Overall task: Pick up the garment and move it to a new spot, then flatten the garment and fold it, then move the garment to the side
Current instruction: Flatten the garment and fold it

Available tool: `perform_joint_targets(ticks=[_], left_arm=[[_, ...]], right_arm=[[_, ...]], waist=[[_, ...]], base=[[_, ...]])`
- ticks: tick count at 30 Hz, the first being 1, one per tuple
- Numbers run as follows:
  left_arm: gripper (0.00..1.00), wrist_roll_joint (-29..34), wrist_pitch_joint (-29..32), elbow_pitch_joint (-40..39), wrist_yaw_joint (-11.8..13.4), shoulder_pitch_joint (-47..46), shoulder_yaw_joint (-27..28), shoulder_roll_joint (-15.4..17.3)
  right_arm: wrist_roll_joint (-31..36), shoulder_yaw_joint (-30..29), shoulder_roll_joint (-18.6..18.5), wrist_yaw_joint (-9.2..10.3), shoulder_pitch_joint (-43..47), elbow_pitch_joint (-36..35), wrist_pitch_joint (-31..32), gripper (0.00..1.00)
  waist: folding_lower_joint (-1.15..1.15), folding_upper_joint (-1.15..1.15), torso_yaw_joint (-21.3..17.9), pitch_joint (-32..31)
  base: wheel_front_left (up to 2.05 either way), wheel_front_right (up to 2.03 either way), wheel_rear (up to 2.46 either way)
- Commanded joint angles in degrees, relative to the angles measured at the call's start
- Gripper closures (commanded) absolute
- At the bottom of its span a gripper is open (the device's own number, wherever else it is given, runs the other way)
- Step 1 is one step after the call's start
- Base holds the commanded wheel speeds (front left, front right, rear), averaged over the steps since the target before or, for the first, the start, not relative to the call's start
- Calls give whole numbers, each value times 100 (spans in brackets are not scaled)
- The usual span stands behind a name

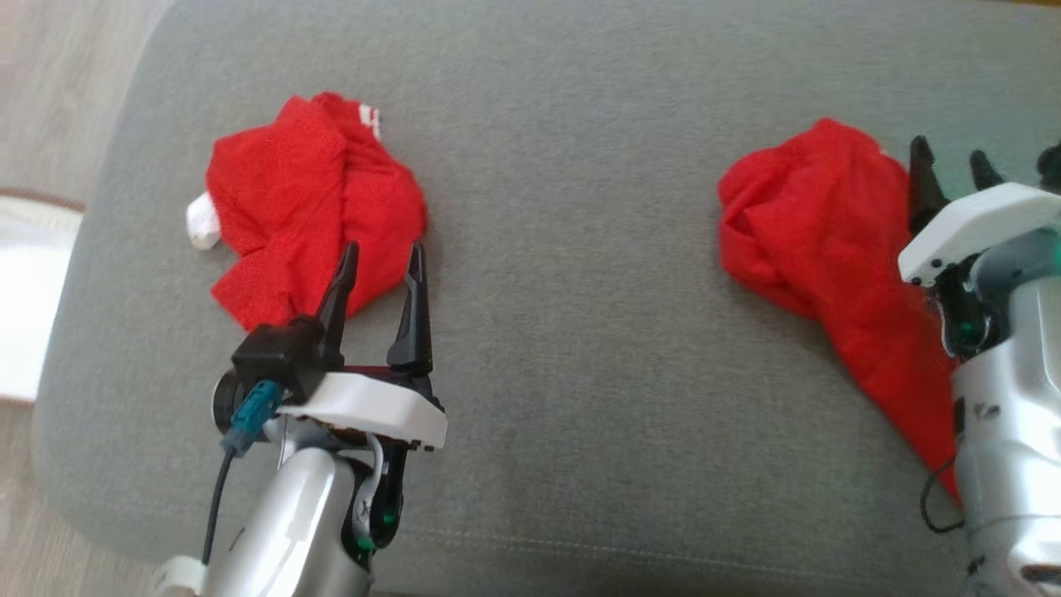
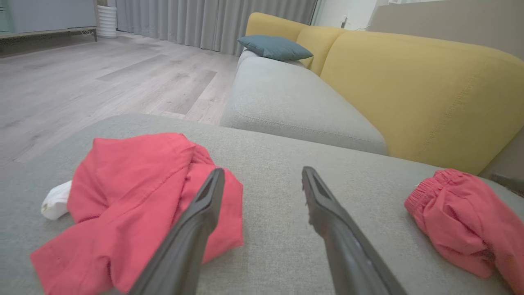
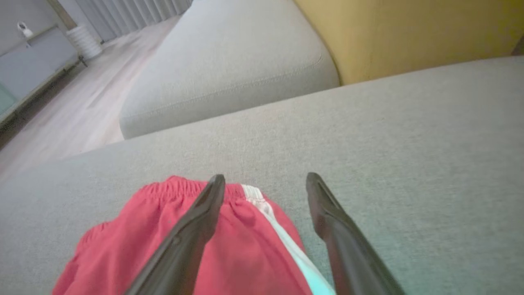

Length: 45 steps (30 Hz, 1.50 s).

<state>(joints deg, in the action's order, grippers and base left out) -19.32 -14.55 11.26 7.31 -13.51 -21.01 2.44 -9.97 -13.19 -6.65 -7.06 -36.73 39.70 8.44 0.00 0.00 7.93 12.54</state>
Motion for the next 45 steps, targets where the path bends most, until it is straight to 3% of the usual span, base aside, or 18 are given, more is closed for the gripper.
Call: perform_joint_targets(ticks=[1,11,12,13,22,30,40,45], left_arm=[[0,-23,-45,-171,22,-252,166,43],[0,-40,-45,-179,51,-267,168,43],[0,-39,-45,-176,55,-269,165,43],[0,-36,-45,-175,58,-273,164,43],[0,-21,-45,-138,48,-264,185,43],[0,-42,-45,-129,69,-83,238,43],[0,-62,-45,-112,93,129,266,43],[0,-71,-45,-110,85,166,245,43]], right_arm=[[53,115,-24,-43,-230,-5,89,0],[117,248,-232,-43,-604,1070,510,0],[109,270,-241,-43,-624,1129,498,27],[102,277,-251,-43,-649,1170,452,100],[71,535,-366,-43,-947,1036,-710,100],[-14,1458,-185,-43,-792,155,-1478,100],[-376,3401,328,-43,759,-1668,-873,100],[-387,4254,371,-43,1454,-1886,-655,100]], waist=[[0,0,116,92],[0,0,202,185],[0,0,189,185],[0,0,174,191],[0,0,59,52],[0,0,-81,-341],[0,0,-214,-772],[0,0,-186,-844]], base=[[0,0,0],[0,0,0],[0,0,0],[0,0,0],[0,0,0],[0,0,0],[0,0,0],[0,0,0]])
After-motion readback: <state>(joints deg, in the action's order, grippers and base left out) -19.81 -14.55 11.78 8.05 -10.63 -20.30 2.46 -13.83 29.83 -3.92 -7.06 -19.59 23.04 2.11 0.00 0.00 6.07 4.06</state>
